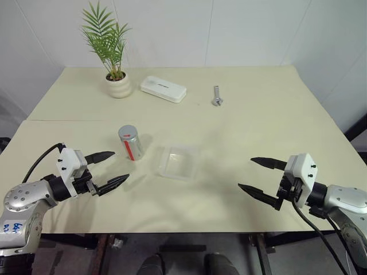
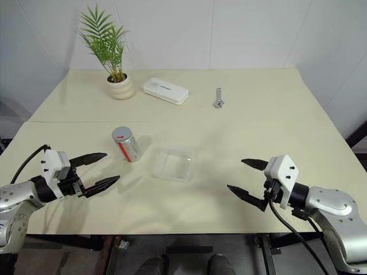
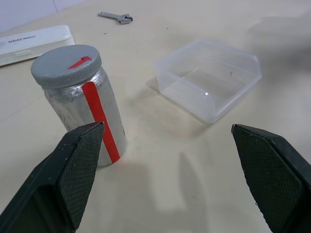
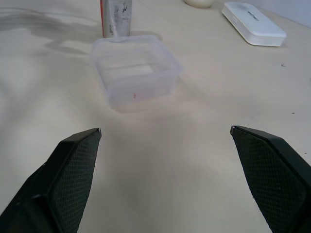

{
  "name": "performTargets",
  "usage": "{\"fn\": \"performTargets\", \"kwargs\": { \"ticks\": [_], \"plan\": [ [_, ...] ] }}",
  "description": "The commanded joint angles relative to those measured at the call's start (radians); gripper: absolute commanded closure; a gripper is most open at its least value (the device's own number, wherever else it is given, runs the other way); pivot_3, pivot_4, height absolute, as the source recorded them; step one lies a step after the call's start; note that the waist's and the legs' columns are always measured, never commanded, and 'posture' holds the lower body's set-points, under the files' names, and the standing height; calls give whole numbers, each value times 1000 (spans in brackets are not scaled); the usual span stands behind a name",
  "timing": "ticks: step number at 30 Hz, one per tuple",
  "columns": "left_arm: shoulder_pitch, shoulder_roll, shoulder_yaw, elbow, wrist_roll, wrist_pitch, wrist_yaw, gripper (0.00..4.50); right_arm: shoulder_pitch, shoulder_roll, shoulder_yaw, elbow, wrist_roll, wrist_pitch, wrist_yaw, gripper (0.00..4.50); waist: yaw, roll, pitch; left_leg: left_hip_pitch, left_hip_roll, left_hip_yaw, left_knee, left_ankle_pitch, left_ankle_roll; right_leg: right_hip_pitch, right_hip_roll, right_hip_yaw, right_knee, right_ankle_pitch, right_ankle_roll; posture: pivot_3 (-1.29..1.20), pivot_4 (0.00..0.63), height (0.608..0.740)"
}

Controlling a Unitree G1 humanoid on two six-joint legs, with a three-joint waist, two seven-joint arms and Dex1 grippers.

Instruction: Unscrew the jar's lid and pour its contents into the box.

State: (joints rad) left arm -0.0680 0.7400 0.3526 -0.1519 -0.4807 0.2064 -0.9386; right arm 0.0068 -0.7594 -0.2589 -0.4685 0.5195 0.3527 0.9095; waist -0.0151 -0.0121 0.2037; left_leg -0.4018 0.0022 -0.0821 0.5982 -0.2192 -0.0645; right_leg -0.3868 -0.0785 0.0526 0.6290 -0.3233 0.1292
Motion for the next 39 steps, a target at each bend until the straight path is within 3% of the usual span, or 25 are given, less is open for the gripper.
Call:
{"fn": "performTargets", "kwargs": {
  "ticks": [1,6,12,18,23,39],
  "plan": [
    [-16,22,24,-13,-12,-4,-3,31,-19,-19,-2,-48,19,-23,28,7,-2,0,0,0,0,0,0,0,0,0,0,0,0,0,0,0,150,740],
    [61,-25,66,-58,22,-23,92,31,-91,20,75,15,-8,-40,19,7,-18,-1,0,1,0,2,0,1,1,0,0,2,0,1,0,0,150,740],
    [176,-184,80,-224,103,-14,349,31,-276,100,177,65,18,-13,12,7,-13,-2,0,2,1,8,1,0,3,-2,0,7,1,2,1,0,150,740],
    [140,-315,25,-296,236,-7,585,31,-429,166,261,138,13,-13,49,7,-3,-3,-1,1,0,7,7,0,3,0,0,7,1,6,4,0,150,740],
    [4,-430,-113,-239,384,16,765,31,-555,221,285,264,4,-51,93,7,-2,-3,-1,0,0,8,13,0,5,1,0,7,-1,10,6,0,150,740],
    [-154,-478,-171,4,439,-69,829,31,-562,277,305,200,21,-11,55,7,-10,-5,-2,-3,-1,8,13,0,6,-2,0,7,-1,12,7,0,150,740]
  ]
}}
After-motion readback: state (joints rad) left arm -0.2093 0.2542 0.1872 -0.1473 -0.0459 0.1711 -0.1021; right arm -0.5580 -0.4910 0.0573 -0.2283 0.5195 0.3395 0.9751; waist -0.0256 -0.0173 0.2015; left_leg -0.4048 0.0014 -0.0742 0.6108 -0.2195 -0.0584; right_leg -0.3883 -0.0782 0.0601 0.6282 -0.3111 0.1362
